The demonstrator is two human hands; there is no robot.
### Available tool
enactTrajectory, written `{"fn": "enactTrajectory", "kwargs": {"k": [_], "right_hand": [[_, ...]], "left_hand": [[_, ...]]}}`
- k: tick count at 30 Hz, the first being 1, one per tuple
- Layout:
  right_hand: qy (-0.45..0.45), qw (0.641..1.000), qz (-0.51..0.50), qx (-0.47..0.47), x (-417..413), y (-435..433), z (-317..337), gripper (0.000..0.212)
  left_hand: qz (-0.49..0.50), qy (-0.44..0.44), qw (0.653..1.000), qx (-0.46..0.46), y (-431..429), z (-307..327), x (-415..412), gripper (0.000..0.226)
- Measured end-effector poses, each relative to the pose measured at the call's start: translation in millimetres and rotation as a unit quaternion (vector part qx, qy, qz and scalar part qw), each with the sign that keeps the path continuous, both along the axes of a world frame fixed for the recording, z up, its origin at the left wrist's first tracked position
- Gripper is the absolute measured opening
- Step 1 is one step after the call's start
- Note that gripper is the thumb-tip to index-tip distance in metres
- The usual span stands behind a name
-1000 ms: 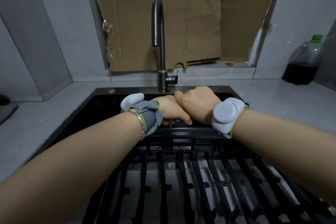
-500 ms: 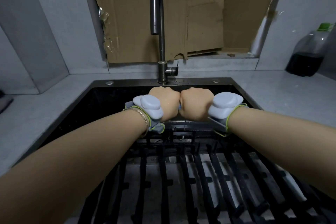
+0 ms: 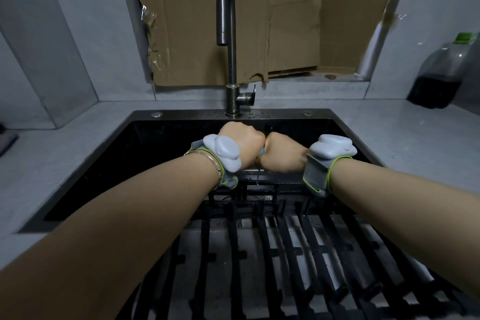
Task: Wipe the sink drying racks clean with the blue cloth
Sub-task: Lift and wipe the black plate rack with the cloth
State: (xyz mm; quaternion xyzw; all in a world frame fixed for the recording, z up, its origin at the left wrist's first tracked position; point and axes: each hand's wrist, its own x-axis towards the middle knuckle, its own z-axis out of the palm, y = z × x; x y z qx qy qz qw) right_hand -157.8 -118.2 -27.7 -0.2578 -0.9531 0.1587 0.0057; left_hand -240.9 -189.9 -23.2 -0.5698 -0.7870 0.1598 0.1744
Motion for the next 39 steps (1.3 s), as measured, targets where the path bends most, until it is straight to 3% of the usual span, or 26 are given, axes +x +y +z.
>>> {"fn": "enactTrajectory", "kwargs": {"k": [3,5,7,9,13,14,16,20,22,26,29,33,35,39], "right_hand": [[0.022,0.999,-0.011,0.031,4,0,11,0.017],[0.069,0.997,-0.028,-0.027,13,-1,18,0.025],[0.147,0.976,-0.045,-0.155,25,-4,25,0.026],[0.220,0.934,-0.052,-0.277,49,-19,34,0.020],[0.315,0.832,-0.076,-0.449,75,-33,40,0.021],[0.333,0.815,-0.080,-0.468,85,-39,43,0.022],[0.354,0.799,-0.094,-0.476,104,-52,50,0.020],[0.372,0.796,-0.093,-0.468,134,-75,60,0.016],[0.404,0.790,-0.123,-0.444,152,-87,61,0.015],[0.469,0.782,-0.216,-0.348,185,-93,55,0.025],[0.500,0.759,-0.218,-0.355,207,-97,50,0.023],[0.538,0.730,-0.201,-0.370,228,-108,48,0.024],[0.535,0.743,-0.192,-0.355,239,-114,45,0.026],[0.462,0.813,-0.226,-0.273,257,-114,32,0.030]], "left_hand": [[0.051,-0.156,0.983,0.086,0,7,8,0.022],[0.063,-0.313,0.939,0.125,-6,16,12,0.039],[0.052,-0.457,0.872,0.164,-15,24,14,0.060],[0.043,-0.552,0.810,0.194,-34,32,30,0.066],[0.056,-0.708,0.661,0.244,-55,39,46,0.036],[0.054,-0.736,0.626,0.250,-65,42,54,0.026],[0.046,-0.758,0.599,0.253,-82,48,69,0.015],[0.053,-0.783,0.523,0.331,-105,57,98,0.016],[0.067,-0.779,0.486,0.391,-117,60,115,0.004],[0.073,-0.760,0.471,0.443,-134,57,126,0.017],[0.064,-0.746,0.508,0.425,-148,55,140,0.020],[0.064,-0.776,0.559,0.284,-166,48,160,0.011],[0.071,-0.772,0.585,0.239,-173,40,173,0.015],[0.059,-0.744,0.573,0.337,-170,30,186,0.028]]}}
